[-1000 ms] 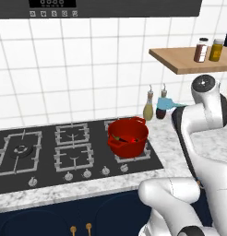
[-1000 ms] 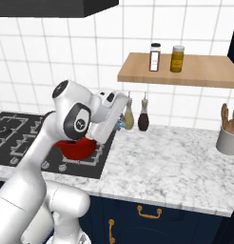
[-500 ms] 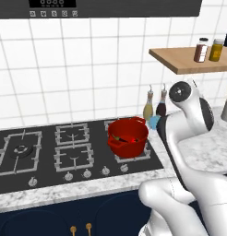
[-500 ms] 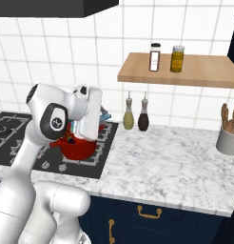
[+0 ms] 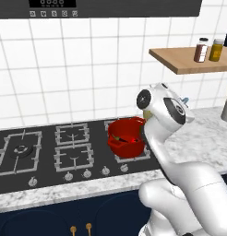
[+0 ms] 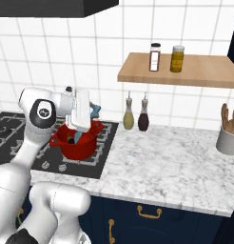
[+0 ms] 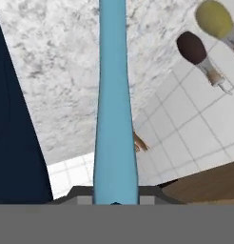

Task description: Put the eggplant and tomato in the pot. Retrieve the spatula and lightly stir the vegetables in the pot.

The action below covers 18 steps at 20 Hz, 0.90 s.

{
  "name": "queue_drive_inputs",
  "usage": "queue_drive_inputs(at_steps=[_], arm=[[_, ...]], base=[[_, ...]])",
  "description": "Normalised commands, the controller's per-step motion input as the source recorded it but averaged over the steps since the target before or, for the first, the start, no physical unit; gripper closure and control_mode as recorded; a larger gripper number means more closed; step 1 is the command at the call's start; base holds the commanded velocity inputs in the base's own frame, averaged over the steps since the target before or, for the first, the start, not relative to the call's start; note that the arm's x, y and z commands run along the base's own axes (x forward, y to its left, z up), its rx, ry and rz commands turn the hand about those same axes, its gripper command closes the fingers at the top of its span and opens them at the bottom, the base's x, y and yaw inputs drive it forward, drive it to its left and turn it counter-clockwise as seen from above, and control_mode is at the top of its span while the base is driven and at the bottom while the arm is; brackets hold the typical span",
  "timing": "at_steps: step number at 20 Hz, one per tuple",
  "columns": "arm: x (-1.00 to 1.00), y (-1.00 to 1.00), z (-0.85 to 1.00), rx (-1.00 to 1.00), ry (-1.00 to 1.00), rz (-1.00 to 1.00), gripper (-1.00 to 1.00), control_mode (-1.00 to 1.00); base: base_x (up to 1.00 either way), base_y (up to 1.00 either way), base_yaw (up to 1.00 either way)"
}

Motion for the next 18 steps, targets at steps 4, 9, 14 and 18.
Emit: queue_drive_inputs(at_steps=[4, 9, 14, 18], arm=[[0.35, 0.49, 0.0, -0.28, 0.02, 0.02, 1.0, -1.0], [0.41, 0.56, -0.02, -0.2, 0.0, 0.0, 1.0, -1.0], [0.31, 0.34, -0.29, -0.16, 0.0, 0.01, 1.0, -1.0], [0.07, 0.06, -0.49, -0.17, 0.0, 0.06, 1.0, -1.0]], base=[[0.0, 0.0, 0.0], [0.0, 0.0, 0.0], [0.0, 0.0, 0.0], [0.0, 0.0, 0.0]])
